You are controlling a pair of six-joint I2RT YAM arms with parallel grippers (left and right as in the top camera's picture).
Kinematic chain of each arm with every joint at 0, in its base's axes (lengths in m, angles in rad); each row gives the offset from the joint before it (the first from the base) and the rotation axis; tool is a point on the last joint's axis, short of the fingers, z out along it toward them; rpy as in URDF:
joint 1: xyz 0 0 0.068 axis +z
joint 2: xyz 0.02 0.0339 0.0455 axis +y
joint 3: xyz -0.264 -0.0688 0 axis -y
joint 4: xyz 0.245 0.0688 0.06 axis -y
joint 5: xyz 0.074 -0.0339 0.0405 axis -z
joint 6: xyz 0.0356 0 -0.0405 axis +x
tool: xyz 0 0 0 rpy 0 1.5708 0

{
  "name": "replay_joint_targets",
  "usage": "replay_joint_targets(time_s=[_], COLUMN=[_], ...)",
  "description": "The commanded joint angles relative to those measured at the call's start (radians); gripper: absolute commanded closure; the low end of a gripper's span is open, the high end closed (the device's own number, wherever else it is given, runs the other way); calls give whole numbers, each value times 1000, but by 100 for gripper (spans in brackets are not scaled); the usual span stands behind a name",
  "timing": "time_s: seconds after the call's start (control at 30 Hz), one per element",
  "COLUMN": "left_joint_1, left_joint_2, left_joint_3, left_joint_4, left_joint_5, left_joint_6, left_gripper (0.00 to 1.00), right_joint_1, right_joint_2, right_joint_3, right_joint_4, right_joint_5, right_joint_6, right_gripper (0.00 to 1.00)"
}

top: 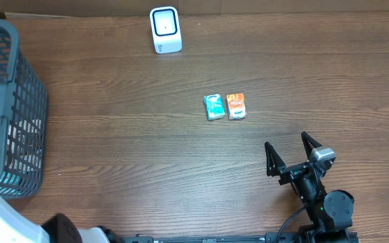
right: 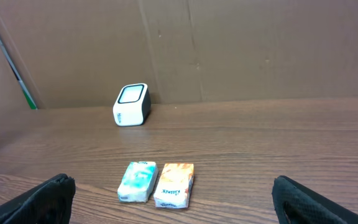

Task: Scan the item barcode
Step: 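Lift the green-lidded jar and hold it under the white scanner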

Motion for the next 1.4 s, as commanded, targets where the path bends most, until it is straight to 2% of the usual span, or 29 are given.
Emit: replay_joint_targets(time_s=[0.0,0.3,0.53,1.03,1.37], left_joint_1=[-105,-437,-640,-872,-946], left_joint_2=[-26,74,260,705,855], left_joint_3=[20,18,18,18,18], left_joint_4=[-60,-296,-371,-322,-235], left_joint_5=[68,27,-32,-92,-131], left_joint_6=[0,90,123,118,68], left_gripper=[45,46,45,46,48], right_joint_1=[5,5,5,5,5], right_joint_2=[-8,-8,-8,-8,-8], right_joint_3=[-11,-11,-11,-11,-11], right_joint_4=[3,3,3,3,3], right_joint_5=[6,6,6,6,6], right_joint_6=[0,0,0,0,0], right_gripper=[0,0,0,0,0])
